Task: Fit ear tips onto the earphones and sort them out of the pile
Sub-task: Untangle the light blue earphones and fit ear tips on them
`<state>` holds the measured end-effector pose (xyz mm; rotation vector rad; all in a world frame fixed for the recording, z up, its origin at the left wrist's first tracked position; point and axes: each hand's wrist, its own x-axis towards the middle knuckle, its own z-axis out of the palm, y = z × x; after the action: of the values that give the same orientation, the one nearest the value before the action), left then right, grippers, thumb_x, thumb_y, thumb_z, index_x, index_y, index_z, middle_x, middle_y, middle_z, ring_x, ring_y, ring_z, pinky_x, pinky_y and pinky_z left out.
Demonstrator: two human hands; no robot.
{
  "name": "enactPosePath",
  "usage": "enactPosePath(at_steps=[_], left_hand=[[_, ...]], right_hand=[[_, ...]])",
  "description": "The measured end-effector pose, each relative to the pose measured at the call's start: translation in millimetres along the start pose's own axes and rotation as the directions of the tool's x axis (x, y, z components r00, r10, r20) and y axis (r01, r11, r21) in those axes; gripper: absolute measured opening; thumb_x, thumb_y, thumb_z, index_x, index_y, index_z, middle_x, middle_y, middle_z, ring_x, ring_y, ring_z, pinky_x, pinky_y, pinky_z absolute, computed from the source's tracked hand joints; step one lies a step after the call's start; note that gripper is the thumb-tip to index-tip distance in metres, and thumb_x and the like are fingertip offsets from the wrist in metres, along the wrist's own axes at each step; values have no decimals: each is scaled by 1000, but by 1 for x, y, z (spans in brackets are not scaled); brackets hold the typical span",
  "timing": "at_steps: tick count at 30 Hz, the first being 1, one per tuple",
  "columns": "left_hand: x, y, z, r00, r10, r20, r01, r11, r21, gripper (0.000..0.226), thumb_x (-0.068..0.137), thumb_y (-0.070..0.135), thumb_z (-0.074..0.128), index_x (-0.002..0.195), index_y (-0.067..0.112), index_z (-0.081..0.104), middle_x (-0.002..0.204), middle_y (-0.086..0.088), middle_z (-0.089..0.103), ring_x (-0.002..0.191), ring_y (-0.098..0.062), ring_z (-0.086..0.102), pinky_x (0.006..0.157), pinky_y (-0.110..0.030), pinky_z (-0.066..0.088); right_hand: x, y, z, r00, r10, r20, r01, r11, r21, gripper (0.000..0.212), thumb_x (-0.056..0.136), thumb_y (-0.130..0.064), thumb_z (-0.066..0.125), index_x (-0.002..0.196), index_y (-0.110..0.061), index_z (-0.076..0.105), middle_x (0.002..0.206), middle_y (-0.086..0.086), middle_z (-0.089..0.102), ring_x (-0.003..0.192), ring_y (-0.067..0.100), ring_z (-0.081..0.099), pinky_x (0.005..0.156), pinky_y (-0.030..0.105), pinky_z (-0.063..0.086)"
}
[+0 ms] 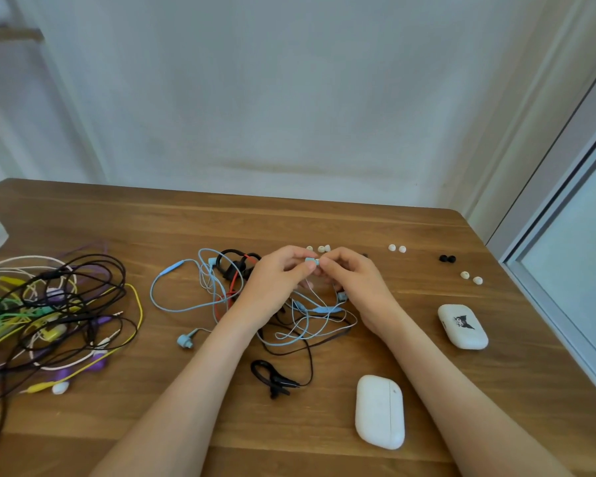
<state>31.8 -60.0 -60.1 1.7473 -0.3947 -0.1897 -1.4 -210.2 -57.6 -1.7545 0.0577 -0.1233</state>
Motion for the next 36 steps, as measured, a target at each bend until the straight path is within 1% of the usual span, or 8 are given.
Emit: enactPosePath(at_steps=[4,8,12,17,20,23,29,36], left_hand=[[1,0,0,1000,-9,0,9,1000,-30,14,94,18,58,106,18,65,89,3,74,72,-7,68,60,-12,46],[0,1,0,1000,-9,3,9,999,-49,13,94,15,58,104,15,66,85,3,73,69,-6,66,59,-12,45],[0,1,0,1000,-7,6,7,999,-46,10,94,16,59,101,17,66,81,5,72,69,-4,65,60,-12,45],[1,0,0,1000,-18,-2,18,998,-55,6,92,17,60,97,18,63,74,7,69,66,-4,62,60,-13,45],[1,0,0,1000,-27,4,27,997,-68,5,93,17,60,97,17,63,75,8,69,67,-5,62,61,-14,45],[0,1,0,999,-31,7,32,997,-75,5,93,16,60,97,15,63,76,8,69,65,-4,61,58,-11,44],[-1,2,0,999,-40,-18,39,995,-87,10,96,14,54,101,14,63,79,5,69,60,-1,59,57,-11,44],[-1,3,0,999,-31,-18,30,998,-61,13,95,11,55,101,15,66,82,4,72,62,-4,60,59,-13,45]], right_hand=[[1,2,0,1000,9,-8,-9,1000,23,8,93,-15,59,95,-11,66,84,-2,68,72,0,58,63,14,43],[1,4,0,1000,-16,-4,17,999,33,5,93,-11,59,93,-9,63,78,-2,64,63,-5,55,60,12,42],[0,2,-1,998,-47,34,46,998,32,12,94,-9,55,87,-12,63,74,-5,62,61,-6,54,59,9,41],[-2,-1,-1,992,-49,117,54,998,-39,19,95,-11,55,81,-18,66,76,-4,64,66,-1,54,63,11,42],[-2,-2,-1,995,-36,97,37,999,-7,18,94,-13,55,80,-17,65,76,-2,61,66,1,52,62,12,41],[-2,-1,-2,994,-33,107,37,999,-29,19,95,-15,55,79,-19,65,75,-2,60,67,4,50,63,14,40],[-3,-3,-4,996,-43,78,39,998,53,21,97,-9,50,83,-12,64,71,-6,58,61,-6,51,61,9,41],[-1,-1,-4,993,-44,108,40,998,37,22,98,-10,48,82,-11,64,69,-9,59,62,-5,51,62,10,41]])
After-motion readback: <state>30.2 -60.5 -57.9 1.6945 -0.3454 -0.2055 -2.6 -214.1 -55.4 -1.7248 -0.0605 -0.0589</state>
